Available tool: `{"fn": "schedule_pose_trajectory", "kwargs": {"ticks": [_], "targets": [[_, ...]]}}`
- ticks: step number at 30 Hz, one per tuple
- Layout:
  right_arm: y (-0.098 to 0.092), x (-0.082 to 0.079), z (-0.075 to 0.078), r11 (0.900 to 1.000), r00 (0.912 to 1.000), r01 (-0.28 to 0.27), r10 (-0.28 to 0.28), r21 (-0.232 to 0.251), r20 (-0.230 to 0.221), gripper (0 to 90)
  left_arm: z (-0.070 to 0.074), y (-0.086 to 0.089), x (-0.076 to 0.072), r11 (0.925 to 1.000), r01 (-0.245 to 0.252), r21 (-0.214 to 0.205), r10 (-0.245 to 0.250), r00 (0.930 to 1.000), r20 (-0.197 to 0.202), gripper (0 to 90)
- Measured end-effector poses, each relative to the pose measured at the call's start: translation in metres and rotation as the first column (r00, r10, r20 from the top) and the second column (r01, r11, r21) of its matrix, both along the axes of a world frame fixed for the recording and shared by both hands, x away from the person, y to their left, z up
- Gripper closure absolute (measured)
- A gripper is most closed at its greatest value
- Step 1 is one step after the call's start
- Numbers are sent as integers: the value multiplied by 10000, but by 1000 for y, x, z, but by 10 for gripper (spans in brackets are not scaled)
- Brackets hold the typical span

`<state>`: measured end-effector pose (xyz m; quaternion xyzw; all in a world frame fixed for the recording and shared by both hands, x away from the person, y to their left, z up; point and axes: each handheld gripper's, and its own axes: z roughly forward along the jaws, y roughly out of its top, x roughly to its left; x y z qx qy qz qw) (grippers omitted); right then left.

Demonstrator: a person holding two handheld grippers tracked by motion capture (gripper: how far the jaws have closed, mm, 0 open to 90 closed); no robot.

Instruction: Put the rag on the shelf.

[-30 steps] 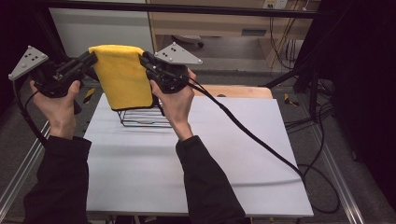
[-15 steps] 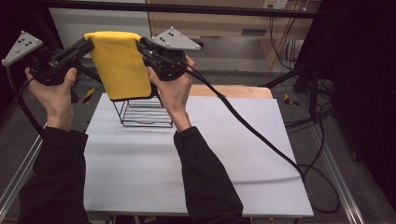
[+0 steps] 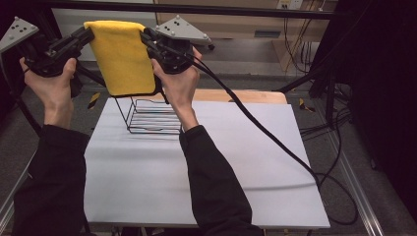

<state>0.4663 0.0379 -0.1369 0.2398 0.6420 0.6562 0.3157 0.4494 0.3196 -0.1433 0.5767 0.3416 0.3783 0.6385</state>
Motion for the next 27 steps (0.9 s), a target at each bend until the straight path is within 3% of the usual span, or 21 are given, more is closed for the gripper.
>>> {"fn": "schedule_pose_trajectory", "kwargs": {"ticks": [7,27], "targets": [[2,8,12,10000,9999,56,-56,26,110,798,9,2,5,9998,16,-213,-14,10000,97,846],[2,26,30,9997,9993,257,-256,-28,286,798,25,-4,27,9994,-218,-257,227,9991,370,846]]}}
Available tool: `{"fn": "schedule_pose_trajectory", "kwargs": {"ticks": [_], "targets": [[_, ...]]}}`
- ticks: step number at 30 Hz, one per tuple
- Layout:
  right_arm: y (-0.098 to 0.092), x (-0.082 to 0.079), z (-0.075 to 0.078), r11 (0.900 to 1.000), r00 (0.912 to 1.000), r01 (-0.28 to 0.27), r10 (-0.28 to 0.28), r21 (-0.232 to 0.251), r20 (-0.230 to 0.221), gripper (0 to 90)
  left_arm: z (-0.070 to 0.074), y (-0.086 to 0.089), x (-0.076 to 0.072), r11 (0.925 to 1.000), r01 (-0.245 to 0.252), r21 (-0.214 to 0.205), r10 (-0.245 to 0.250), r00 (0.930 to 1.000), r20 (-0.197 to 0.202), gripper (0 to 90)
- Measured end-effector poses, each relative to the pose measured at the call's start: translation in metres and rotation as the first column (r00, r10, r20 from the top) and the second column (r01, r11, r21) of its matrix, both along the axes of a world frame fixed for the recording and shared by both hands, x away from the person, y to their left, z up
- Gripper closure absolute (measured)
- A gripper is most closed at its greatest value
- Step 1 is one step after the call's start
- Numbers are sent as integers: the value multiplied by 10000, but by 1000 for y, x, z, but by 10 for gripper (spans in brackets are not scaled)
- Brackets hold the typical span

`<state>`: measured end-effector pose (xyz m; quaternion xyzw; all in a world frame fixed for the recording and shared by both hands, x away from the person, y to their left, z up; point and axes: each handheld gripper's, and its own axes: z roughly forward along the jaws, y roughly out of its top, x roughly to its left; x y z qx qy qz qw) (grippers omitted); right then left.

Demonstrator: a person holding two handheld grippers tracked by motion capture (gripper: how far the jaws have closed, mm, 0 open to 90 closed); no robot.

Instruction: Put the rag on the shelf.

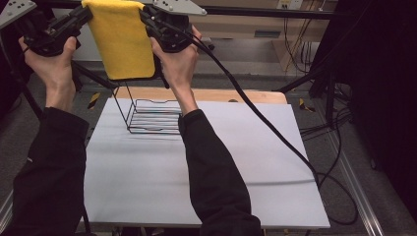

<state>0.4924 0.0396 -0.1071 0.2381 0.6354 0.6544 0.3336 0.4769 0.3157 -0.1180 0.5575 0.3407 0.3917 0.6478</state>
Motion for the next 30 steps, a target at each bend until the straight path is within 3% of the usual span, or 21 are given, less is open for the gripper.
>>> {"fn": "schedule_pose_trajectory", "kwargs": {"ticks": [7,13,20,30], "targets": [[-3,13,4,9999,9999,116,-116,-13,8,798,4,-5,13,9997,-151,167,150,9999,41,846],[-3,23,1,9995,9997,231,-230,-237,46,798,-2,-6,22,9993,-214,312,217,9997,-84,846],[3,32,-11,9976,9996,278,-277,-633,27,798,-14,-3,32,9980,-380,507,394,9989,-259,846],[4,37,-32,9970,9994,186,-207,-749,-274,797,-35,0,34,9963,-245,827,295,9978,-596,846]]}}
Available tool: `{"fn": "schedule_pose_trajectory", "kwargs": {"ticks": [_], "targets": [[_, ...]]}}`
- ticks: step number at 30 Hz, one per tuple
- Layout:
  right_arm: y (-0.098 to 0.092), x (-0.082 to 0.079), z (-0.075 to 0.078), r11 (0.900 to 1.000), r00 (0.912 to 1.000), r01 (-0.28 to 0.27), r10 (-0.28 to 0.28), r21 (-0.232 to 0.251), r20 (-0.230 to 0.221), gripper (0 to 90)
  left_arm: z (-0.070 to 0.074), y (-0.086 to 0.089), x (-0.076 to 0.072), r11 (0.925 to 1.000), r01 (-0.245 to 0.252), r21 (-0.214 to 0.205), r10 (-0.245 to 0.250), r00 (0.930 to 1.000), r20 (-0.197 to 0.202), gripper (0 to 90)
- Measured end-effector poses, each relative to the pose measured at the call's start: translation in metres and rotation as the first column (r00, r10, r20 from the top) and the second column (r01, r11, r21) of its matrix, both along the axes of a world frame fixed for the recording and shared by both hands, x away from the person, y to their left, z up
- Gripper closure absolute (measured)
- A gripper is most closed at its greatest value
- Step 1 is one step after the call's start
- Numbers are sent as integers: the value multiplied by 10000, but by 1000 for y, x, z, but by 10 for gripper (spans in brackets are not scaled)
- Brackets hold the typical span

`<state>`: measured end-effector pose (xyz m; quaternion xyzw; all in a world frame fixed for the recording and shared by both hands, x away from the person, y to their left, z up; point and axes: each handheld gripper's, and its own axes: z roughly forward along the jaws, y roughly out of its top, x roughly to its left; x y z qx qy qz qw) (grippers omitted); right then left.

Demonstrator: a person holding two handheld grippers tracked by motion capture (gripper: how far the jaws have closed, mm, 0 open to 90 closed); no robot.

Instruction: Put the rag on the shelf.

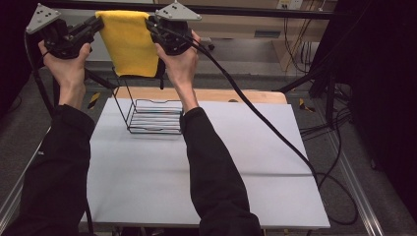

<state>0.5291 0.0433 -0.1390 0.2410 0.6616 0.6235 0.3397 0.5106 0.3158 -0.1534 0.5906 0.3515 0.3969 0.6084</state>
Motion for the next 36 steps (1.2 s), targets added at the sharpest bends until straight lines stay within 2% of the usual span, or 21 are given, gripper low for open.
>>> {"fn": "schedule_pose_trajectory", "kwargs": {"ticks": [4,6,13,19,25,28,32,36], "targets": [[2,-1,-9,9994,9998,22,-28,-339,-191,796,-12,2,1,10000,52,75,-50,9997,-240,846],[2,-2,-14,9995,9996,-50,41,-316,-289,797,-17,4,0,9998,182,-2,-182,9994,-301,846],[-1,-1,-28,9997,9977,-75,61,-214,-677,797,-27,3,-1,9992,314,233,-303,9985,-463,846],[-1,-1,-36,9989,9962,-46,4,-472,-875,796,-36,1,1,9981,240,565,-200,9973,-704,846],[-1,5,-51,9983,9900,5,-86,-575,-1407,796,-47,-2,5,9952,121,970,-33,9959,-905,846],[1,7,-57,9976,9894,-26,-74,-687,-1452,796,-50,0,8,9955,91,945,7,9946,-1036,846],[3,9,-58,9983,9891,-94,9,-571,-1471,795,-52,2,10,9963,85,858,8,9942,-1077,846],[5,10,-63,9965,9877,44,-175,-839,-1556,794,-57,1,9,9939,60,1097,68,9932,-1162,846]]}}
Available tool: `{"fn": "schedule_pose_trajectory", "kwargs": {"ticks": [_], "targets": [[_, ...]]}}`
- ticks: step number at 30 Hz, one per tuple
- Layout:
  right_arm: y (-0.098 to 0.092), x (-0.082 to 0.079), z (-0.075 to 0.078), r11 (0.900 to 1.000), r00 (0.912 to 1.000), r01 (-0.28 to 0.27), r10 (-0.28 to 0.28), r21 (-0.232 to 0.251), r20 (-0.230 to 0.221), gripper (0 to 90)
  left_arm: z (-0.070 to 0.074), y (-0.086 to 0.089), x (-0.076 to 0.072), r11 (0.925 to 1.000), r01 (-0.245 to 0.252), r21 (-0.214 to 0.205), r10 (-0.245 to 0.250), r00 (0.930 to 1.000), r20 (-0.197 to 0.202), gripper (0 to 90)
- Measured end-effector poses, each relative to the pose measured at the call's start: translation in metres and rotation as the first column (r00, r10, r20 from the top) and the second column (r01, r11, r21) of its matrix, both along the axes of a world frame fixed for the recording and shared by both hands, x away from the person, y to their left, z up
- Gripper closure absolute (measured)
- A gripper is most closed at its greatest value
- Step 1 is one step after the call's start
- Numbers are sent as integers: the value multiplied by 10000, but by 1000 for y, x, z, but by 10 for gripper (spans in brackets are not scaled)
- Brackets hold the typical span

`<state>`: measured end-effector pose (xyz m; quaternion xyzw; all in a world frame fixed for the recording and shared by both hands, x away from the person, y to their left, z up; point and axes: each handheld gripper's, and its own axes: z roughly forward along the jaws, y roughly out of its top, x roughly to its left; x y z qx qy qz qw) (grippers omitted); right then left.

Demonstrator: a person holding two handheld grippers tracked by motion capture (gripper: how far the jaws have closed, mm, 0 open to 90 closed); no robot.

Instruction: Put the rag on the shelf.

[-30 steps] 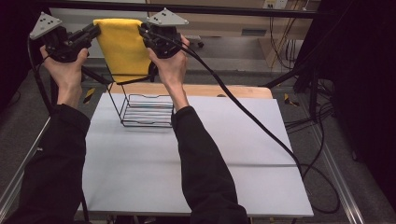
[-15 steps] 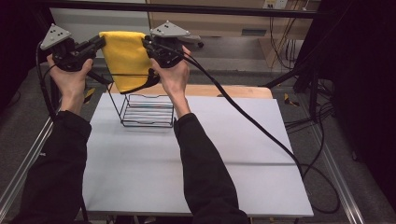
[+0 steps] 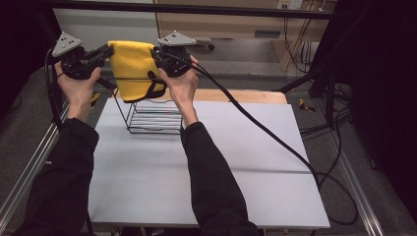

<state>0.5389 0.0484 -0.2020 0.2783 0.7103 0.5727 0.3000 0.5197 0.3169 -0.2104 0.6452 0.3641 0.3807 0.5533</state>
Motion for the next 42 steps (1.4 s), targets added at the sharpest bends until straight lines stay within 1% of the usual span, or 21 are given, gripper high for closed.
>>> {"fn": "schedule_pose_trajectory", "kwargs": {"ticks": [1,4,6,7,9,10,13,14,17,21,24,27,31,32,36,42], "targets": [[0,0,-1,10000,10000,26,-27,-54,-45,794,-2,0,-1,10000,42,-35,-42,10000,-42,846],[-2,0,-5,9999,9997,-35,38,116,-223,794,-7,2,-3,9997,190,-151,-191,9998,-77,846],[-3,0,-7,10000,9996,-70,72,68,-278,794,-9,1,-4,9999,143,-91,-144,9999,-54,846],[-3,-1,-8,9999,9996,-105,107,78,-243,794,-8,1,-4,9997,205,-159,-206,9998,-72,846],[-4,-1,-7,9998,9997,-159,161,122,-165,795,-6,2,-5,9993,242,-292,-241,9997,27,846],[-4,-2,-6,9996,9998,-190,192,196,-109,795,-5,2,-6,9987,302,-416,-298,9995,102,846],[-7,-4,0,9988,9996,-283,281,405,48,794,1,3,-10,9975,443,-549,-428,9987,291,846],[-8,-6,1,9984,9996,-284,280,487,92,795,3,2,-11,9974,460,-549,-441,9984,345,846],[-11,-9,5,9982,9990,-344,330,494,287,794,6,1,-14,9973,499,-541,-477,9981,399,846],[-12,-13,7,9981,9987,-355,335,511,378,794,10,0,-20,9968,573,-556,-543,9970,543,846],[-13,-16,7,9980,9981,-406,382,494,484,794,11,1,-24,9968,643,-477,-617,9966,546,846],[-13,-20,6,9984,9977,-414,393,386,545,793,8,3,-28,9956,783,-518,-758,9960,482,846],[-12,-22,4,9986,9978,-425,409,312,519,793,6,4,-32,9949,877,-506,-855,9953,457,845],[-12,-23,4,9987,9977,-421,404,288,544,793,6,5,-33,9954,862,-414,-842,9953,474,846],[-12,-28,4,9983,9962,-572,562,138,660,792,4,7,-37,9950,931,-367,-913,9947,471,845],[-12,-38,2,9967,9937,-774,790,-239,795,790,-1,11,-46,9927,1148,-383,-1137,9931,288,844]]}}
